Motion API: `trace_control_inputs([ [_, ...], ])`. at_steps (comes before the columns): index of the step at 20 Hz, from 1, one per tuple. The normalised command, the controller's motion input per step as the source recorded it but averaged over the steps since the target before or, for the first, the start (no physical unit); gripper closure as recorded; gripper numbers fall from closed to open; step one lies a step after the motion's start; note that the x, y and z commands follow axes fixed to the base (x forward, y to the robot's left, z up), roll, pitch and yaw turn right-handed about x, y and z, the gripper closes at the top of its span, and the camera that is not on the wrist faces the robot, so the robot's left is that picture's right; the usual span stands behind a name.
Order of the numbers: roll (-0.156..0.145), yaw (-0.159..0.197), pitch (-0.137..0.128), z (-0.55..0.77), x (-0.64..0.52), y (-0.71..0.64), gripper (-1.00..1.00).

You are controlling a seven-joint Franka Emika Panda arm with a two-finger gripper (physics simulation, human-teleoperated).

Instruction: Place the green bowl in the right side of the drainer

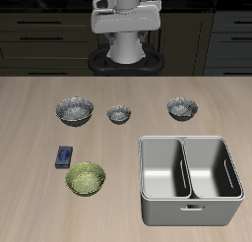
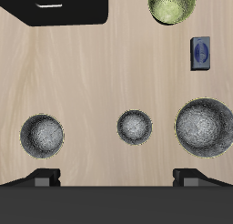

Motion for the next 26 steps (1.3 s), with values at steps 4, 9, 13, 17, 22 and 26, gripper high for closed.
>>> trace_control_inputs([
  [4, 0.029, 0.005, 0.003, 0.1, 0.22, -0.27, -1.0],
  [9, -0.004, -0.02, -0.001, 0.1, 0.31, -0.37, -1.0],
  [13, 0.012, -0.008, -0.017, 0.09, 0.37, -0.35, -1.0],
  [17, -0.035, -0.011, -0.011, 0.07, 0.31, -0.42, -1.0],
  [22, 0.025, 0.011, 0.006, 0.06, 0.27, -0.31, -1.0],
  [26, 0.064, 0.035, 0.031, 0.08, 0.3, -0.33, -1.0],
])
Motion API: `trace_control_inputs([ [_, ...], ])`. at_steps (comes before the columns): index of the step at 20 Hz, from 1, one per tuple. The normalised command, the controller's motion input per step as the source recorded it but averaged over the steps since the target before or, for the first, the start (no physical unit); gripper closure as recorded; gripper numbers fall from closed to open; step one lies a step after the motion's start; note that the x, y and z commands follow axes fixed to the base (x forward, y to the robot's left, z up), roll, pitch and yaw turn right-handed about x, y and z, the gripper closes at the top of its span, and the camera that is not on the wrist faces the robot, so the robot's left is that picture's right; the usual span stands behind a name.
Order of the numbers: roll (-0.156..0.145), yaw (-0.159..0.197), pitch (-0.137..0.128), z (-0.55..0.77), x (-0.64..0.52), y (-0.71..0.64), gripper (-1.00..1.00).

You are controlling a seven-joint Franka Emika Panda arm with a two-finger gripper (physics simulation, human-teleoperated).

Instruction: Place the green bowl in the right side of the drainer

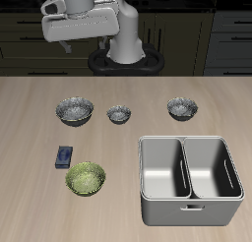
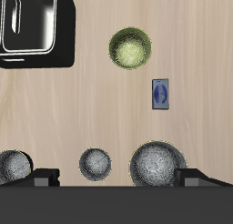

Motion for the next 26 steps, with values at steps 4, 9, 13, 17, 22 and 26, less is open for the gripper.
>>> trace_control_inputs([
  [4, -0.039, 0.001, -0.015, 0.14, 0.24, -0.42, -1.0],
  [9, -0.015, 0.04, -0.018, 0.16, 0.18, -0.34, -1.0],
  [13, -0.027, -0.011, 0.008, 0.09, 0.19, -0.26, -1.0],
  [17, 0.0, -0.006, 0.008, 0.07, 0.22, -0.26, -1.0],
  [22, -0.043, 0.015, -0.006, 0.03, 0.32, -0.18, -1.0],
  [26, -0.031, -0.045, -0.024, 0.07, 0.22, -0.11, -1.0],
])
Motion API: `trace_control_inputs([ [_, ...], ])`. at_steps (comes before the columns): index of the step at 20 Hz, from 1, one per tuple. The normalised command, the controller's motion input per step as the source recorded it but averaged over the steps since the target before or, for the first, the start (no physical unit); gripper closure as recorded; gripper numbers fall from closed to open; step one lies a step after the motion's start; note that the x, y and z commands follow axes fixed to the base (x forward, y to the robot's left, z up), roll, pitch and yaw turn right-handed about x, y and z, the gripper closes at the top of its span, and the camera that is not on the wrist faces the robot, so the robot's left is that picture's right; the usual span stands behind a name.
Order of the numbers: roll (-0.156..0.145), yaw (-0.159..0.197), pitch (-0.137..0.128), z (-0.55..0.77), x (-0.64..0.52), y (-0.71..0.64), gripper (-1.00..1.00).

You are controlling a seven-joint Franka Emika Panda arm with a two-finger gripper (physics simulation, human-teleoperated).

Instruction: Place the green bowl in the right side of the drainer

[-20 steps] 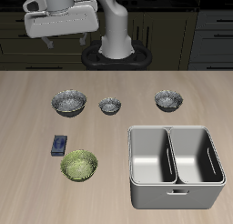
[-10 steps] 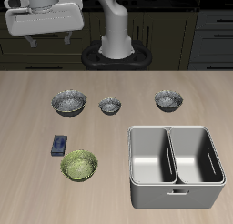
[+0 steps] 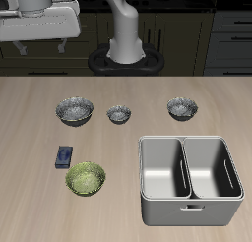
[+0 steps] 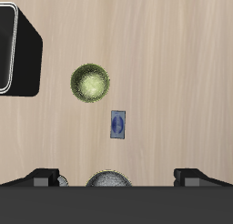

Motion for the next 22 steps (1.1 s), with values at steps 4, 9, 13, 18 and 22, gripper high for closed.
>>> trace_control_inputs([
  [4, -0.035, -0.054, -0.017, 0.05, 0.32, -0.05, -1.0],
  [9, -0.034, -0.007, -0.022, 0.05, 0.32, -0.01, -1.0],
  [13, -0.005, -0.05, -0.016, 0.14, 0.22, -0.01, -1.0],
  [18, 0.002, -0.003, -0.016, 0.15, 0.19, 0.17, -1.0],
  [22, -0.006, 0.011, -0.02, 0.05, 0.13, 0.2, -1.0],
])
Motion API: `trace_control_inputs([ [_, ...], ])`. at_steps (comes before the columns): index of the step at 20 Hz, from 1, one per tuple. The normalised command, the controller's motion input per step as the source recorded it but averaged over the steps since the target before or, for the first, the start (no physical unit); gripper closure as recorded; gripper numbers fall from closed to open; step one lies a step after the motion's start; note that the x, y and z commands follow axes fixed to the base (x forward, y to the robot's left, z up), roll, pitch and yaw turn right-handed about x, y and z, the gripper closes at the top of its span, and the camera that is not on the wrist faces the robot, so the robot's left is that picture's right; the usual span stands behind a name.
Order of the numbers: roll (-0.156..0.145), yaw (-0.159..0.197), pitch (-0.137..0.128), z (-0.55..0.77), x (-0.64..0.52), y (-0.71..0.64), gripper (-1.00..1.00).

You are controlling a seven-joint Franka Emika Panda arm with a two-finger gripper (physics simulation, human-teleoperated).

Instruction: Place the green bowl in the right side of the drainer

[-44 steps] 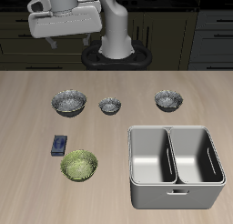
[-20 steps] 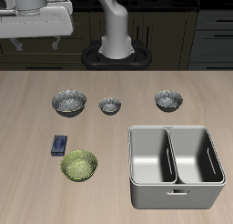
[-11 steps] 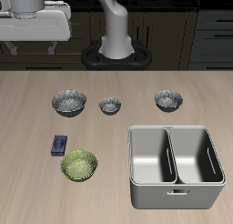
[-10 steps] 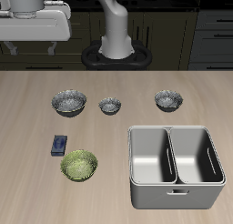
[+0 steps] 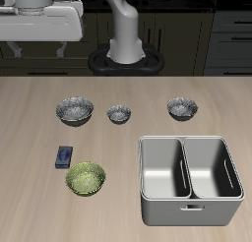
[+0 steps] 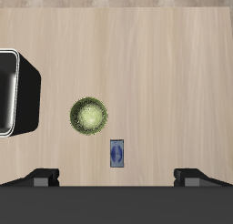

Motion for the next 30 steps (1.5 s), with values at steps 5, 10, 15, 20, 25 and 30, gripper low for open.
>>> trace_control_inputs([
  [5, -0.014, 0.018, -0.004, -0.06, 0.11, 0.12, -1.0],
  [10, -0.024, 0.003, -0.015, -0.14, 0.03, 0.05, -1.0],
  [15, -0.046, -0.037, 0.006, -0.23, 0.07, -0.17, -1.0],
  [20, -0.024, -0.034, 0.006, -0.25, 0.04, -0.19, -1.0],
  [25, -0.022, 0.003, 0.019, -0.27, 0.07, -0.05, -1.0],
  [30, 0.015, -0.004, 0.034, -0.32, 0.08, 0.17, -1.0],
])
